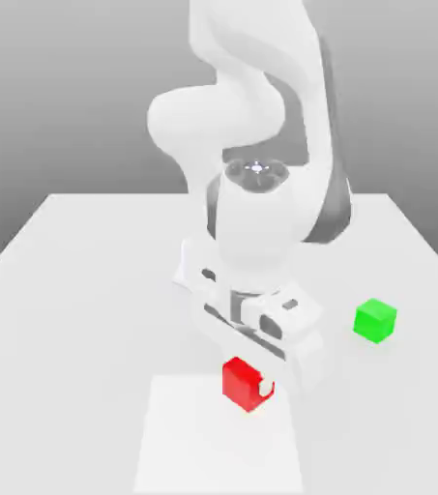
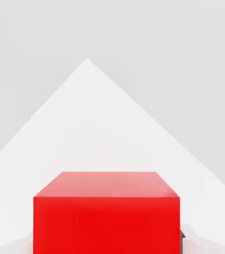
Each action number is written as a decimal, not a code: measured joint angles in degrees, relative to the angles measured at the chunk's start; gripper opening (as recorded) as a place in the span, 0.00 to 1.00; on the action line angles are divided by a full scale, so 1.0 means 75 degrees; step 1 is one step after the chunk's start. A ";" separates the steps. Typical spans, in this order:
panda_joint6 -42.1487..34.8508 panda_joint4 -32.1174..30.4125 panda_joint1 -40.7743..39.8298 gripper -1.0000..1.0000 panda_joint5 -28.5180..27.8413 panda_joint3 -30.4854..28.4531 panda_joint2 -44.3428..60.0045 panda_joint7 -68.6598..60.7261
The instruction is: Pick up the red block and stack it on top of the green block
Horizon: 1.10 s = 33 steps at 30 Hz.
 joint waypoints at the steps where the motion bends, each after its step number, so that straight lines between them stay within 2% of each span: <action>1: -0.0131 -0.0042 -0.0023 0.00 -0.0134 -0.0004 -0.0175 0.0184; 3: -0.0279 -0.0129 -0.0009 0.00 -0.0094 0.0313 -0.0410 0.0557; 6: -0.0421 -0.0262 0.0710 0.00 0.0118 0.0725 -0.0694 0.1164; 14: -0.0735 -0.0625 0.1605 0.00 0.0517 0.1921 -0.1412 0.2988; 26: -0.1138 -0.1192 0.2768 0.00 0.0639 0.3961 -0.2355 0.6056; 33: 0.0201 -0.1195 0.2587 0.00 0.0102 0.4351 -0.1000 0.6786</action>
